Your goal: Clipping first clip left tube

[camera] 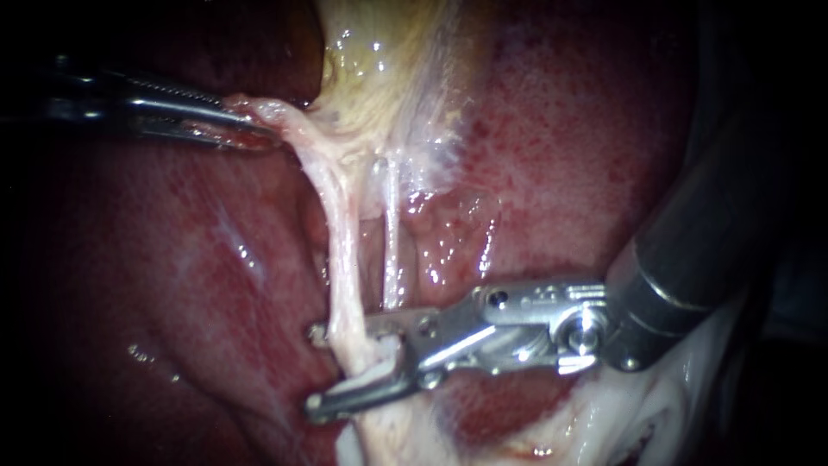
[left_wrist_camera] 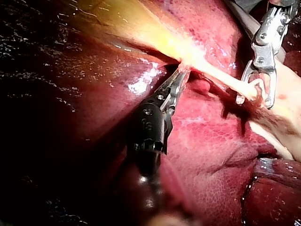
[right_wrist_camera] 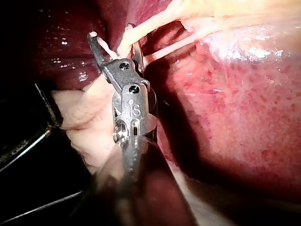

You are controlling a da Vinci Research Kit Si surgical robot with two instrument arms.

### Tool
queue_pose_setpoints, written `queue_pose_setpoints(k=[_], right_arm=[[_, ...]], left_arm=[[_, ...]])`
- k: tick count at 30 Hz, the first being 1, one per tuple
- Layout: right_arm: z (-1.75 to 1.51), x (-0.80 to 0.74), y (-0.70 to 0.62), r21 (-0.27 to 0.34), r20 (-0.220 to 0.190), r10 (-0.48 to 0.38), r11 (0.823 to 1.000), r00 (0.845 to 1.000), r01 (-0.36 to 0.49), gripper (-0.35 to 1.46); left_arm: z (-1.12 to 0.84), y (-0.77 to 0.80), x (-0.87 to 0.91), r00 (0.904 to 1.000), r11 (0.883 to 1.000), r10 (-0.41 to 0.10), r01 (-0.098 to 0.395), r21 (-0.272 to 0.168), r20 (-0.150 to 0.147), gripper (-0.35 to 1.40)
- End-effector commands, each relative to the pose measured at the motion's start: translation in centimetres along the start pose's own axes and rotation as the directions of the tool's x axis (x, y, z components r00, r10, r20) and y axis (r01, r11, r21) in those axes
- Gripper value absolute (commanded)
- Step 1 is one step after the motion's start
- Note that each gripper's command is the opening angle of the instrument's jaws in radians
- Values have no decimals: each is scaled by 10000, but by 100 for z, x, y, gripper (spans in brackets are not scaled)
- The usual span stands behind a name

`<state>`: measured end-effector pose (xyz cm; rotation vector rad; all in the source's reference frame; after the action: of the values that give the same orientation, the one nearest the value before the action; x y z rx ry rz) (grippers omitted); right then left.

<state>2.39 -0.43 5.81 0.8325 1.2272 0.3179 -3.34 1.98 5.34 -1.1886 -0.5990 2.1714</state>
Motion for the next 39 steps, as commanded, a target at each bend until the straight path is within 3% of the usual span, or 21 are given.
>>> queue_pose_setpoints(k=[1,8,16,20,24,30,39], right_arm=[[0,3,-4,34,8,-20,10000,10000,20,49],[-4,7,-8,82,5,-5,10000,10000,5,42],[-13,5,-5,125,7,1,9999,10000,-1,16],[-16,4,-6,111,3,173,9998,9998,-173,-16],[-17,3,-7,172,25,467,9988,9989,-468,-35],[-18,3,-7,195,46,1523,9881,9883,-1524,-35],[-18,-1,-8,215,35,1499,9885,9887,-1499,-35]], left_arm=[[0,0,0,10000,10000,-2,2,1,1,-35],[0,0,0,10000,10000,-3,3,3,0,-35],[0,0,0,10000,10000,-3,3,4,0,-35],[0,0,0,10000,10000,-3,3,3,1,-35],[0,-1,0,10000,10000,-3,3,3,1,-35],[0,-1,0,10000,10000,-3,3,3,1,-35],[0,-3,0,10000,10000,-4,4,4,0,-35]])
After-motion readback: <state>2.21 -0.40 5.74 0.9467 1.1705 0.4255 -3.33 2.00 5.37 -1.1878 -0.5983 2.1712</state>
